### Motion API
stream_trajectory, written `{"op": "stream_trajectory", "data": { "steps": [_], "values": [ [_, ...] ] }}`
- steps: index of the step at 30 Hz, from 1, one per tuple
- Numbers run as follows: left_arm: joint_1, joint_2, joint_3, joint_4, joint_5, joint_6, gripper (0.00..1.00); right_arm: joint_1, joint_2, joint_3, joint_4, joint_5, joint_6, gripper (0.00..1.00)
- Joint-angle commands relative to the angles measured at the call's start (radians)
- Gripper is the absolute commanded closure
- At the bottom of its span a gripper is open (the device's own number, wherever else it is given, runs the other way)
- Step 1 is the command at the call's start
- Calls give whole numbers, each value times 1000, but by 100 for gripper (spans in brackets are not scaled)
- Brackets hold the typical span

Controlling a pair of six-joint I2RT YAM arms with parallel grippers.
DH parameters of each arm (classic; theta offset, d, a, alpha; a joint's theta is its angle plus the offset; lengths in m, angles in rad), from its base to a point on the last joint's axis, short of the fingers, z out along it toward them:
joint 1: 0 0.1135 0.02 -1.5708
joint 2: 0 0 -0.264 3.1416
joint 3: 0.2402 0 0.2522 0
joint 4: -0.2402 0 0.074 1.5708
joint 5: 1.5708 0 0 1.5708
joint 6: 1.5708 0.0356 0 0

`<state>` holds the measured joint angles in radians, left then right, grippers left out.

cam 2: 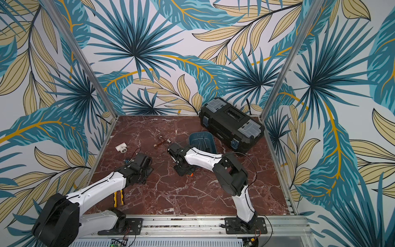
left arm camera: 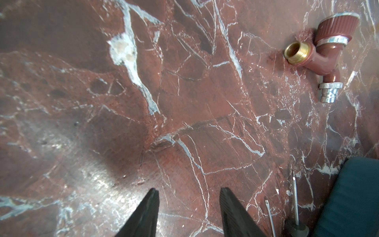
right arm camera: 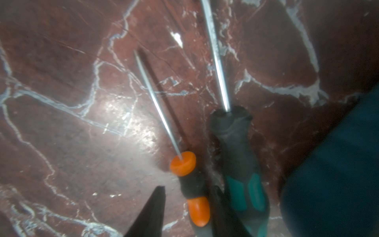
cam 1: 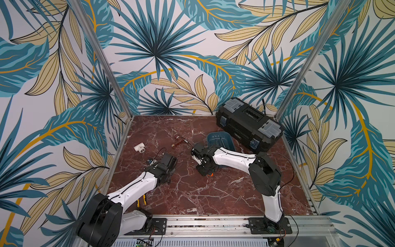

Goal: Put the screwdriver on the desktop into the storage box
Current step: Pick up the screwdriver from the center of the board.

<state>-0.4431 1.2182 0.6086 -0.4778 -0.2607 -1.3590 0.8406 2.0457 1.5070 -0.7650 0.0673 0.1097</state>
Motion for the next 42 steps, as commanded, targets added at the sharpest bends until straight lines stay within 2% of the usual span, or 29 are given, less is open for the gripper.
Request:
{"op": "stream_trajectory", "data": {
  "steps": [1,9,17,26,36,42],
  "values": [
    [6,9,8,12,2,1,47,21,39,-14,-43,19,-31,60],
    [6,17,10,1,8,4,47,55,71,-15,-56,14,-51,62],
    [7,11,10,0,1,2,47,81,62,-13,-53,-1,-39,82],
    [7,14,11,-1,4,0,48,97,-15,19,-19,-88,-2,97],
    [5,-13,-1,-1,-5,-12,48,68,-167,59,10,-158,69,100],
    [-1,-6,0,12,0,-12,48,-29,-274,41,10,-169,118,100]
  ]
}}
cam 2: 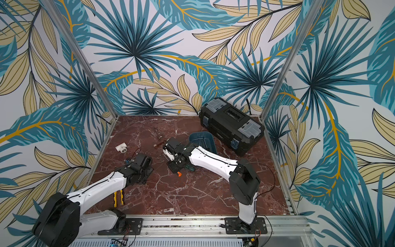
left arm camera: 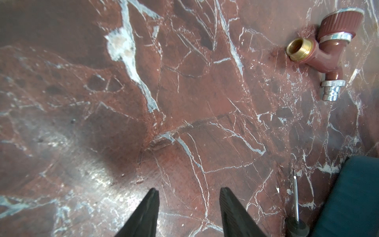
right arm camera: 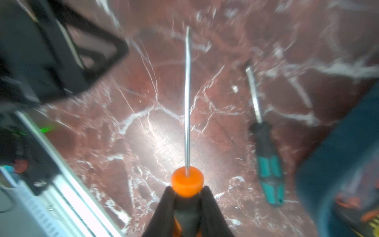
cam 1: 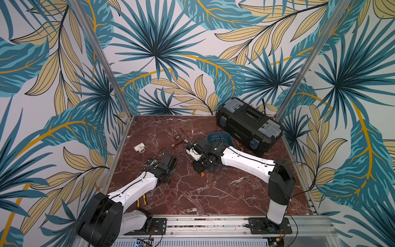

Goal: Put the screwdriver on the desktop into the storage box
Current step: Pick up the screwdriver from the center of the board, then place the screwdriver in the storage box.

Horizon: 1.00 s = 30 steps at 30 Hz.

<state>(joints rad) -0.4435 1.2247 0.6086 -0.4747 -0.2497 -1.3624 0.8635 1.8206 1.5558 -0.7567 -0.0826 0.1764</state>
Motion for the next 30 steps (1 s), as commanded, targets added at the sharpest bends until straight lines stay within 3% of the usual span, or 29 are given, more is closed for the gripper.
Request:
{"op": "stream_trajectory", "data": {
  "steps": [1,6,13,30],
  "values": [
    [-1,-12,0,12,-9,-6,48,-104,-66,-16,4,-20,63,100],
    [-3,-4,11,15,-7,11,48,-241,-122,-64,-1,-4,79,100],
    [-4,-2,17,13,-9,25,48,-336,-112,-66,-31,23,86,100],
    [-2,-10,19,9,-19,25,47,-404,-58,-23,-67,-10,80,100]
  ]
}}
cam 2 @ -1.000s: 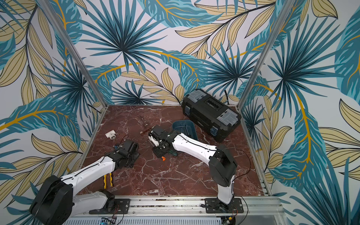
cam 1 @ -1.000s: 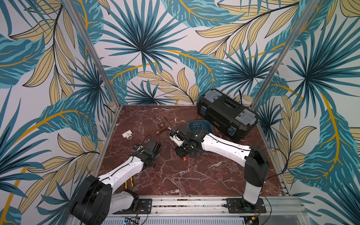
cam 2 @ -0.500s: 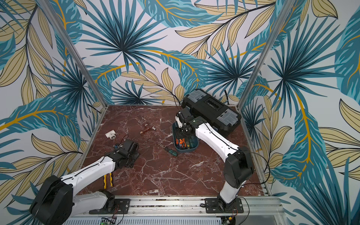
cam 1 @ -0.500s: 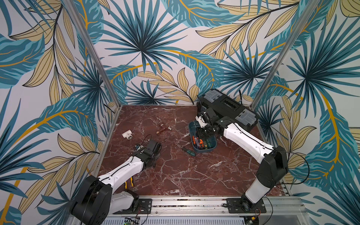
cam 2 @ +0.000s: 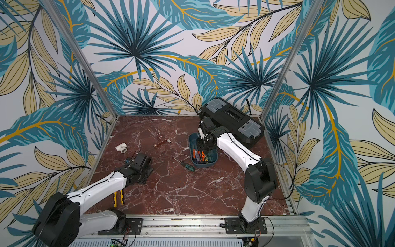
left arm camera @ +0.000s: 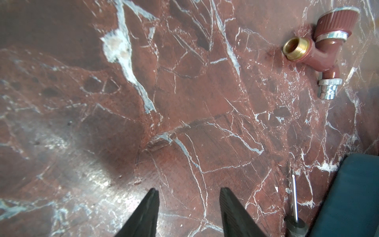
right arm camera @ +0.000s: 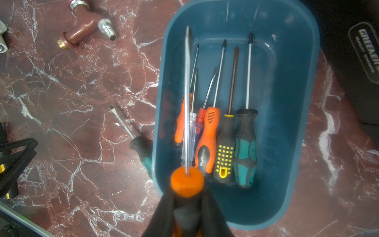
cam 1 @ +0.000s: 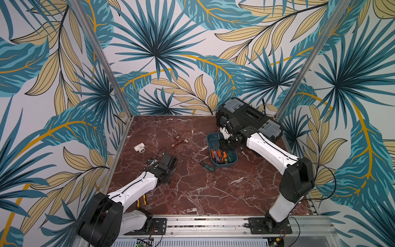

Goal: Put the screwdriver on the desktop into the storage box
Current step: Place the screwdriver in the storage box.

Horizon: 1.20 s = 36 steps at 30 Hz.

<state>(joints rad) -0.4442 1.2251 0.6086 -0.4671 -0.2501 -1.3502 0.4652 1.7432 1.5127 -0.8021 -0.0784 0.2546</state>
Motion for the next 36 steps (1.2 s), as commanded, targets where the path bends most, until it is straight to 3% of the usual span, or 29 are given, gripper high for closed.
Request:
{"op": "stream_trajectory", "data": {
  "steps": [1,21,36],
  "values": [
    [-2,-8,19,2,-18,13,47,-5,21,21,-24,-16,1,100],
    [-19,36,39,27,-9,4,47,-37,48,30,-34,-31,-37,100],
    [-81,139,130,44,17,19,46,-42,216,74,-57,-73,-57,100]
  ]
}}
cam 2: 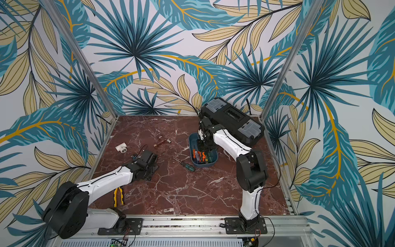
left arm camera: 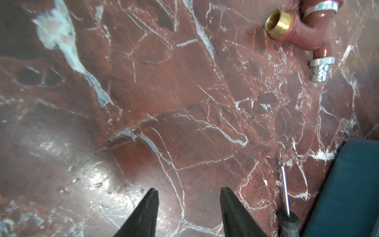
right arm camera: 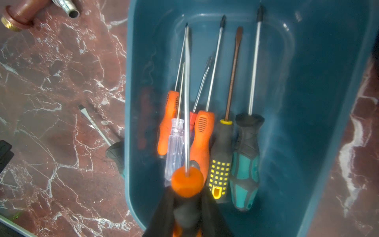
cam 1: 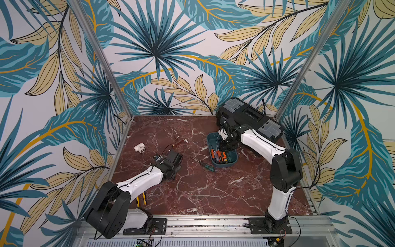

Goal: Put the screwdriver on the desktop into the storage box
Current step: Place the screwdriver in the storage box.

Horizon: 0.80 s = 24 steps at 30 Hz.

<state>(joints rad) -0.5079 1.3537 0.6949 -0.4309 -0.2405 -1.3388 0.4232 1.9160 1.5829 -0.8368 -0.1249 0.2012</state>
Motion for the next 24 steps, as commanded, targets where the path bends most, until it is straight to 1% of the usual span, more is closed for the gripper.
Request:
{"op": "stream_trajectory", "data": {
  "steps": [1,2,6,9,10,13,15,18,22,24],
  "values": [
    [-23,16,49,9,11,3,46,1,56,3,-18,-28,-1,100],
    [-28,21,54,11,16,0,46,2,68,2,-17,-27,4,99],
    [-55,40,72,20,39,-23,45,1,102,-7,6,-16,24,85],
    [-80,53,85,29,65,-49,45,1,118,-11,25,-23,38,73],
    [-91,59,92,30,72,-60,45,2,121,-14,30,-27,42,68],
    [-122,75,112,31,96,-96,44,1,104,-19,44,-39,58,57],
    [-144,87,127,26,111,-121,44,1,73,-31,60,-38,67,51],
    [-185,102,156,18,120,-158,43,1,-6,-61,88,-23,85,48],
    [-236,147,207,20,127,-200,43,1,-142,-144,149,9,114,47],
    [-255,182,240,24,176,-215,43,1,-203,-198,182,18,129,47]
  ]
}}
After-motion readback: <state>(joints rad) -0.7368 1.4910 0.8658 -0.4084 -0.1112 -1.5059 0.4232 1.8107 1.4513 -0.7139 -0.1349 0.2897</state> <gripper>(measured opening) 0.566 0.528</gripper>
